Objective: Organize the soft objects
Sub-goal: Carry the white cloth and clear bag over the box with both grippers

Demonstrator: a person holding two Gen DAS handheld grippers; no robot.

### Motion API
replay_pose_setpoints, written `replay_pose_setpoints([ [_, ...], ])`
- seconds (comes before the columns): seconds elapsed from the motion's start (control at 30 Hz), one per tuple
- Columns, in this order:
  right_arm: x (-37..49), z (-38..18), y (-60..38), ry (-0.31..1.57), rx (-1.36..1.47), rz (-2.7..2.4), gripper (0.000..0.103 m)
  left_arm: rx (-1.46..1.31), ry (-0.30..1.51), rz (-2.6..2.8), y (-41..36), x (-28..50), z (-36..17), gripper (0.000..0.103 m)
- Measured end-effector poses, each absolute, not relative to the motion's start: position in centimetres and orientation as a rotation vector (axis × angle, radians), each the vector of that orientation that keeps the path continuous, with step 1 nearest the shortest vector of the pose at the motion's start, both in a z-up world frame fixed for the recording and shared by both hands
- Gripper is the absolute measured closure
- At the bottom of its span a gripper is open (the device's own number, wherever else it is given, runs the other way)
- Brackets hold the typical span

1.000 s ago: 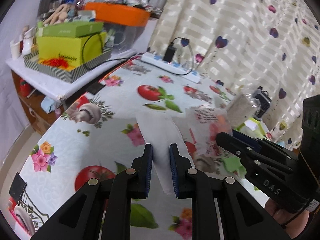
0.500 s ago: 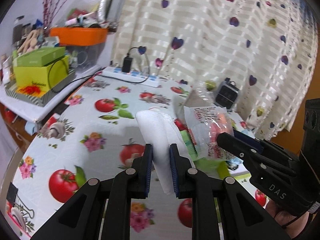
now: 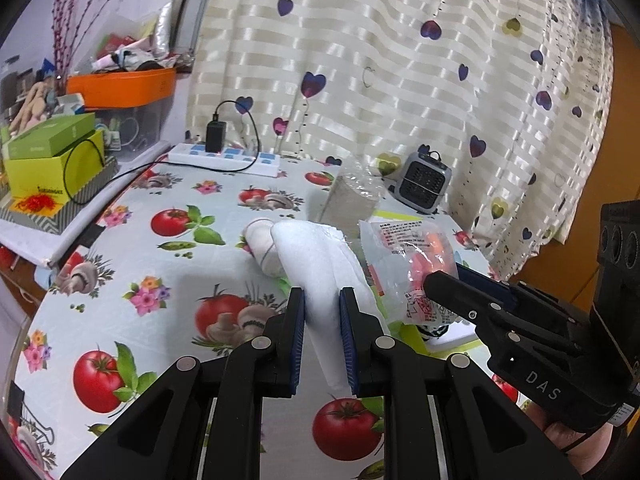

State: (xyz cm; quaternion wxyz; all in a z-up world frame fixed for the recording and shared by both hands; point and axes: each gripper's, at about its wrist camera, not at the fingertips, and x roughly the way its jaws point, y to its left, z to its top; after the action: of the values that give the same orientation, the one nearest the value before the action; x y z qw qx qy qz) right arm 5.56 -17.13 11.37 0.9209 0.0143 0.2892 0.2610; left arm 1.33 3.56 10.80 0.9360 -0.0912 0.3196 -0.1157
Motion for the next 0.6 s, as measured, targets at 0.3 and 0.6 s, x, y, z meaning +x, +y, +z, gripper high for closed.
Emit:
replay_pose_setpoints([
  [0.3,5.2,11.6,-18.5,0.585,0.042,0.508,0.079,-0.165,0.650,-0.276,1.8,1.6,11.2,0.087],
  [0.6,4.9,11.9,-21.2,0.573,0.073,0.453,0.079,-0.141,0.647,-0.341,-0.4,1.8,11.4,0.087],
])
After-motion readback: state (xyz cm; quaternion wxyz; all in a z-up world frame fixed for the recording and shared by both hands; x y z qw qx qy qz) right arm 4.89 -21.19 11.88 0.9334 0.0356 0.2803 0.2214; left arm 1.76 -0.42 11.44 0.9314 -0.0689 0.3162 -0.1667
